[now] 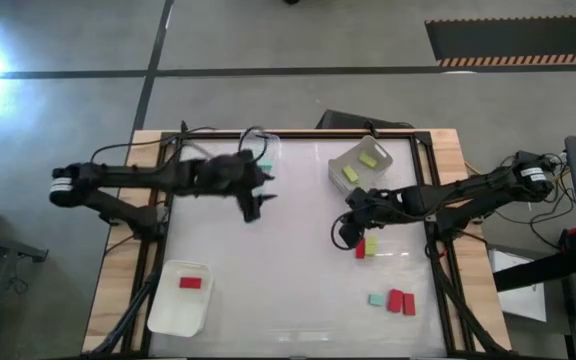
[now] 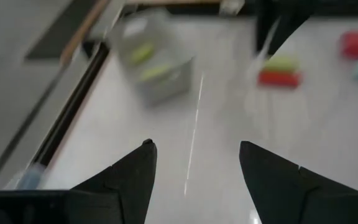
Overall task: Sort & place blocks by color
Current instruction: Put the red block into the white bin
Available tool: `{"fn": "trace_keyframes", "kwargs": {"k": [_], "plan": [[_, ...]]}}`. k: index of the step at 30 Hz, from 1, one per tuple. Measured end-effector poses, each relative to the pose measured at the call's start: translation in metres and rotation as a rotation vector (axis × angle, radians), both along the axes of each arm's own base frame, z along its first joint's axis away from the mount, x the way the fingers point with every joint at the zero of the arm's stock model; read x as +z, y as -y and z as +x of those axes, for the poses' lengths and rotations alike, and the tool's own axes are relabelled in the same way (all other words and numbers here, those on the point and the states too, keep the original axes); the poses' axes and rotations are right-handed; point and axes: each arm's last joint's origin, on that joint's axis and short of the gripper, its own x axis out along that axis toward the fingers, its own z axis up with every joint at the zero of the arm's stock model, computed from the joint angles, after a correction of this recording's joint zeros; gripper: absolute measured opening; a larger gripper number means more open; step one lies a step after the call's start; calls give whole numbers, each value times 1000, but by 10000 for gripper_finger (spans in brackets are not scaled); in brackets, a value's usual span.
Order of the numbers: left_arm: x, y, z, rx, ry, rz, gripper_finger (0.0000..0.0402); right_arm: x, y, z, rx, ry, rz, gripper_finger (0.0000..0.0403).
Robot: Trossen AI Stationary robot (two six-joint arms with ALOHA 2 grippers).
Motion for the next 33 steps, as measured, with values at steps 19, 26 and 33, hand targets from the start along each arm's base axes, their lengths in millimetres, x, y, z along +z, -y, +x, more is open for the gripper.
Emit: {"fn": "trace_keyframes", "kwargs": {"k": [19, 26, 33], "plan": [[-23, 53, -33, -125, 311, 10, 214, -22, -34, 25, -60, -234, 187, 63], [-26, 53, -34, -128, 300, 15, 214, -53, -35, 19, -289, -486, 232, 63], [-26, 53, -35, -146, 293, 59, 214, -72, -33, 23, -367, -565, 201, 90]]}}
